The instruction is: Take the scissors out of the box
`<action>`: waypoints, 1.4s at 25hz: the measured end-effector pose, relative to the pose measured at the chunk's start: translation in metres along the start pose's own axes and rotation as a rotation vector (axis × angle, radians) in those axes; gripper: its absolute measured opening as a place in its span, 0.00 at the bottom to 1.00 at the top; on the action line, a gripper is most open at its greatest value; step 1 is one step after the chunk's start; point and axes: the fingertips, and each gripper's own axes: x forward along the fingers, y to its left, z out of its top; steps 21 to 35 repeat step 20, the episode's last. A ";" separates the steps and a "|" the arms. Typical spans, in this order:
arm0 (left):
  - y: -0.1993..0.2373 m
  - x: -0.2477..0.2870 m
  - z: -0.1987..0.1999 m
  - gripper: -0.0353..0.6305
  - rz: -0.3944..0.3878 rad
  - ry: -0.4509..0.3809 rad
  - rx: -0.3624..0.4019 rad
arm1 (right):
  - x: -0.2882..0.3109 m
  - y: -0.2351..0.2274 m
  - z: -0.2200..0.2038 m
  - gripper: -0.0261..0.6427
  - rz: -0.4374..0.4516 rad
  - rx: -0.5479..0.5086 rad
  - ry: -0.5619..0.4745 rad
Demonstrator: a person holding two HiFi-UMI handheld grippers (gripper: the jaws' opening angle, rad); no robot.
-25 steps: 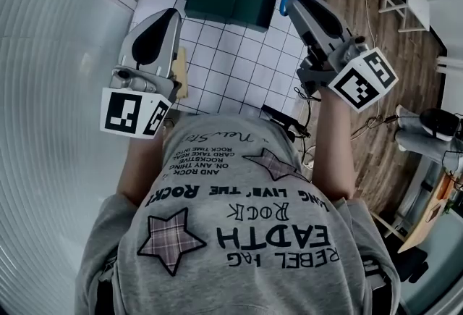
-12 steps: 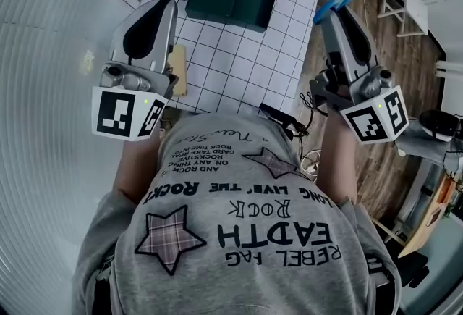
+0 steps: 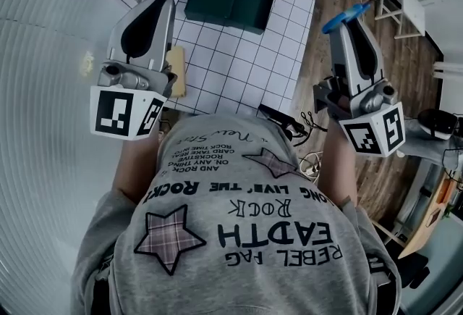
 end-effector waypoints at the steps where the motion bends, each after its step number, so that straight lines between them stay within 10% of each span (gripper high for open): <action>1: 0.000 0.000 0.000 0.06 -0.001 0.000 0.000 | 0.000 -0.001 0.000 0.17 -0.002 0.001 0.000; 35: 0.004 -0.001 -0.007 0.06 0.017 0.007 -0.025 | -0.002 -0.002 -0.006 0.17 -0.022 -0.015 0.014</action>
